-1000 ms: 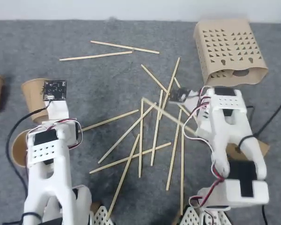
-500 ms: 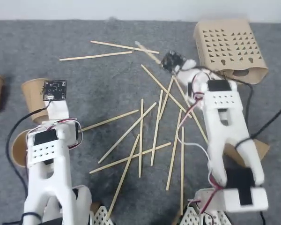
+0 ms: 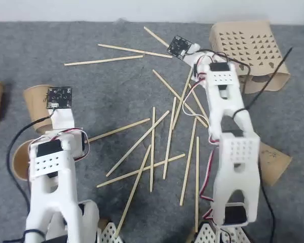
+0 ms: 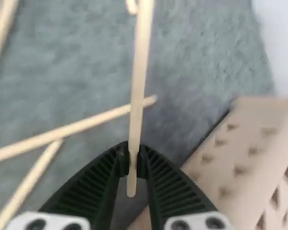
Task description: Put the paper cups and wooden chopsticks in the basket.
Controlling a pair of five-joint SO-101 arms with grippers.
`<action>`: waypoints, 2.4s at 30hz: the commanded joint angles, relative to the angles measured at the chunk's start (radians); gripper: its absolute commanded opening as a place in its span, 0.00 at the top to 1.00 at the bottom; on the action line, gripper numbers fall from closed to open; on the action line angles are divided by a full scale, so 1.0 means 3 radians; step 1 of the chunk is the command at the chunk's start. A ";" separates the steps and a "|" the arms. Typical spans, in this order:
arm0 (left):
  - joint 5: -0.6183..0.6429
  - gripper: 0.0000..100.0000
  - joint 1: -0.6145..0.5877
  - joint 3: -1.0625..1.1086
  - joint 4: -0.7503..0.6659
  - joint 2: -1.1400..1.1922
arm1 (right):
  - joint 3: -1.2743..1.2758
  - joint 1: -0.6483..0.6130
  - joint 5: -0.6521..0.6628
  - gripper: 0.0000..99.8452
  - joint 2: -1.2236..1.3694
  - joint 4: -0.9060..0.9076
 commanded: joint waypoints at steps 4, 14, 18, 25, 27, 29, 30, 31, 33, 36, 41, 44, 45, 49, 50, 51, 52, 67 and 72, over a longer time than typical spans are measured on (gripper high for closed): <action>-0.0031 0.99 -0.0005 0.0033 -0.0031 -0.0015 | -0.2312 0.0084 0.0506 0.99 0.1000 0.0708; -0.0031 0.99 -0.0005 0.0033 -0.0031 -0.0015 | -0.2787 0.0437 0.0931 0.99 0.1588 0.0555; -0.0031 0.99 -0.0005 0.0033 -0.0031 -0.0015 | -0.2782 0.0468 0.0987 0.99 0.1614 0.0555; -0.0031 0.99 -0.0005 0.0033 -0.0031 -0.0015 | -0.2793 0.0417 0.0982 0.87 0.1603 0.0627; -0.0031 0.99 -0.0005 0.0033 -0.0031 -0.0015 | -0.2823 0.0371 0.0977 0.86 0.1583 0.0846; -0.0031 0.99 -0.0005 0.0033 -0.0031 -0.0015 | -0.2920 0.0289 0.0844 0.87 0.1542 0.1107; -0.0031 0.99 -0.0005 0.0033 -0.0031 -0.0015 | -0.3002 0.0248 0.0690 0.87 0.1522 0.1271; -0.0031 0.99 -0.0005 0.0033 -0.0031 -0.0015 | -0.3084 0.0217 0.0532 0.86 0.1491 0.1445; -0.0031 0.99 -0.0005 0.0033 -0.0031 -0.0015 | -0.3181 0.0130 0.0251 0.85 0.1414 0.1690; -0.0031 0.99 -0.0005 0.0033 -0.0031 -0.0015 | -0.3161 0.0074 -0.0363 0.85 0.1271 0.1701; -0.0031 0.99 -0.0010 0.0033 -0.0031 -0.0015 | -0.3156 0.0146 -0.2225 0.92 0.1143 0.1460; -0.0031 0.99 -0.0015 0.0033 -0.0031 -0.0015 | -0.3145 0.0228 -0.3601 0.99 0.1123 0.1174; -0.0031 0.99 -0.0015 0.0033 -0.0031 -0.0015 | -0.3140 0.0253 -0.3943 1.00 0.1123 0.1061; -0.0031 0.99 -0.0020 0.0033 -0.0026 -0.0015 | -0.2961 0.0253 -0.4266 0.99 0.1148 0.0540; -0.0031 0.99 -0.0020 0.0033 -0.0020 -0.0015 | -0.2833 0.0248 -0.4276 0.99 0.1148 0.0381; -0.0031 0.99 -0.0020 0.0033 -0.0020 -0.0015 | -0.2700 0.0248 -0.4276 0.99 0.1153 0.0238; -0.0031 0.99 -0.0020 0.0033 -0.0015 -0.0015 | -0.2552 0.0243 -0.4255 0.99 0.1153 0.0110; -0.0199 0.99 -0.0020 0.0033 -0.0005 -0.0015 | -0.1606 0.0299 -0.3473 0.99 0.1143 -0.0391; -0.0205 0.99 -0.0020 0.0033 -0.0005 -0.0015 | -0.1637 0.0207 -0.3330 0.99 0.1097 0.0202</action>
